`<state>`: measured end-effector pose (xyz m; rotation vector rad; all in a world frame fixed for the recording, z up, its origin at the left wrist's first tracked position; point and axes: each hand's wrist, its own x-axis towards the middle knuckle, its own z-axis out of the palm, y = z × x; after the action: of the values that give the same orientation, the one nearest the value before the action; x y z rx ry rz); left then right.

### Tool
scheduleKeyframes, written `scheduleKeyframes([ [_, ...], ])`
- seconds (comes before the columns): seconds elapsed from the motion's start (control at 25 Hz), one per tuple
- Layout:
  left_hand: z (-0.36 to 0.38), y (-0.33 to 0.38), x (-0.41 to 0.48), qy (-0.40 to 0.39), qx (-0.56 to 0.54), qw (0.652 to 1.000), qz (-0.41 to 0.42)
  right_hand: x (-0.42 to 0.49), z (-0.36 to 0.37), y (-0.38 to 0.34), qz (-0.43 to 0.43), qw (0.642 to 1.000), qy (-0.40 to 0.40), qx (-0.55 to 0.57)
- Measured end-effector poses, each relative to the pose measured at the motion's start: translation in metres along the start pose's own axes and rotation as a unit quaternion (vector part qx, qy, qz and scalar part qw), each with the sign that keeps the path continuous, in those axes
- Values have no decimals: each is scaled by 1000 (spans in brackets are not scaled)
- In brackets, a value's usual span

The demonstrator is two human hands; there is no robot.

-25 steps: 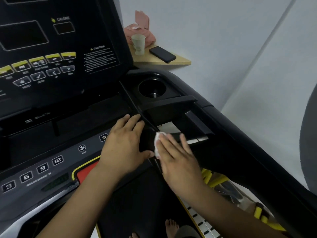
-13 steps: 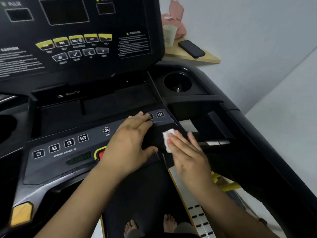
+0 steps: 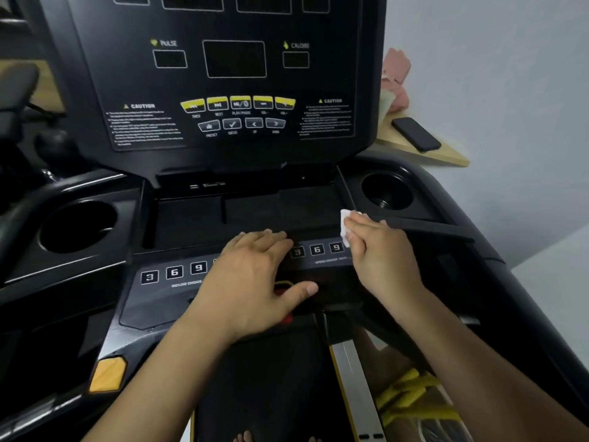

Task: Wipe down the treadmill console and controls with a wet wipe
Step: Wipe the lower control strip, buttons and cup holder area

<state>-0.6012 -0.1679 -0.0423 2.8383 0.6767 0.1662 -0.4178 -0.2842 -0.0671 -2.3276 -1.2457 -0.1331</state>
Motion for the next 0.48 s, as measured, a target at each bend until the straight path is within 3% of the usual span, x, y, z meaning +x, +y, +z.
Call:
scheduleKeyframes([
  [0.16, -1, 1, 0, 1, -16, 1000, 5, 55, 1, 3, 27, 997, -73, -30],
  [0.36, -1, -3, -2, -13, -25, 1000, 6, 108, 6, 6, 53, 994, -101, 7],
  [0.48, -1, -5, -3, -17, -31, 999, 16, 119, 0, 5, 38, 988, -145, -44],
])
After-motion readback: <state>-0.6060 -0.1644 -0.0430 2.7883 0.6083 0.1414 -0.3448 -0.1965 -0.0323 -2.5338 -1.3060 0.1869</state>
